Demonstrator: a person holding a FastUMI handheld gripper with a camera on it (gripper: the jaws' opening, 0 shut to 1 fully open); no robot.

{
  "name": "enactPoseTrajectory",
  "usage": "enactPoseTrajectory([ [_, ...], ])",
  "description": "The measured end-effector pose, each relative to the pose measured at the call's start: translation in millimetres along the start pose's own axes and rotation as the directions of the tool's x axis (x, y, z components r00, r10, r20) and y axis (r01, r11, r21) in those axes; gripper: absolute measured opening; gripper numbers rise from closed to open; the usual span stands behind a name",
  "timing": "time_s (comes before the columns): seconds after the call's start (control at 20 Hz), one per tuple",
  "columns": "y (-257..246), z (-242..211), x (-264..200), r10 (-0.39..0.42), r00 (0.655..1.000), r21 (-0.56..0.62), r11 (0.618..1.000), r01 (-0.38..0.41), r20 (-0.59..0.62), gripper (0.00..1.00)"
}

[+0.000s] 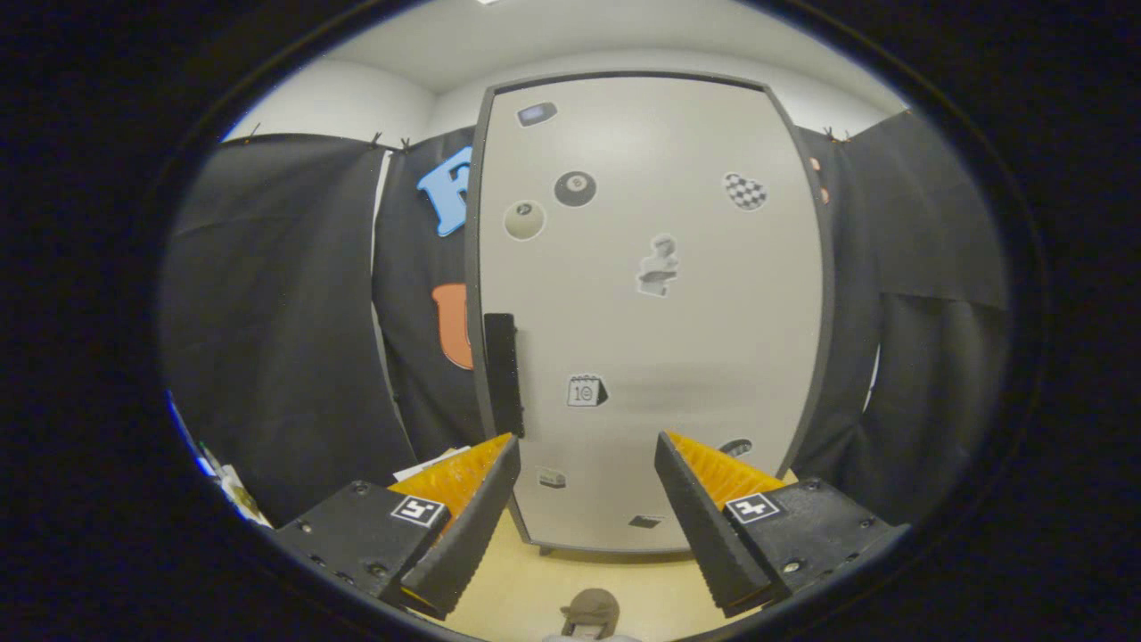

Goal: Open the shoe cabinet door, grab the shoes and put them into the shoe cabinet, then close the shoe cabinet door.

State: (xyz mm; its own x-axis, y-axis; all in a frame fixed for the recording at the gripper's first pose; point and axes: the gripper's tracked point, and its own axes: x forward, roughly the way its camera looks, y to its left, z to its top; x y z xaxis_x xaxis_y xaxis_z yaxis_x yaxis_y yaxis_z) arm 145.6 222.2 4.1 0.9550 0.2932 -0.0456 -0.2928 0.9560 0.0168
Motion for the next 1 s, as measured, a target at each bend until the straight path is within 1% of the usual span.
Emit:
enactPoseTrajectory([
  [0.1, 23, 4, 27, 0.033, 0.999, 0.000, 0.999, -0.033, -0.003, 0.99],
  [0.3, 47, 14, 75, 0.033, 0.999, -0.011, 0.999, -0.032, 0.016, 1.00],
  [0.35, 52, 15, 84, 0.030, 0.999, -0.010, 0.999, -0.030, 0.019, 0.98],
  [0.4, 56, 16, 92, 0.030, 0.999, -0.010, 1.000, -0.030, 0.021, 0.93],
  [0.55, 63, 10, 114, 0.008, 1.000, -0.028, 1.000, -0.008, 0.004, 0.87],
  [0.7, 65, 8, 126, -0.011, 1.000, -0.021, 1.000, 0.011, 0.004, 0.70],
  [0.85, 56, 8, 126, -0.089, 0.996, -0.005, 0.996, 0.089, 0.005, 0.53],
  [0.9, 56, 8, 129, -0.097, 0.995, -0.008, 0.995, 0.097, 0.005, 0.43],
  [1.0, 54, 6, 125, -0.077, 0.997, -0.023, 0.997, 0.077, -0.003, 0.40],
])
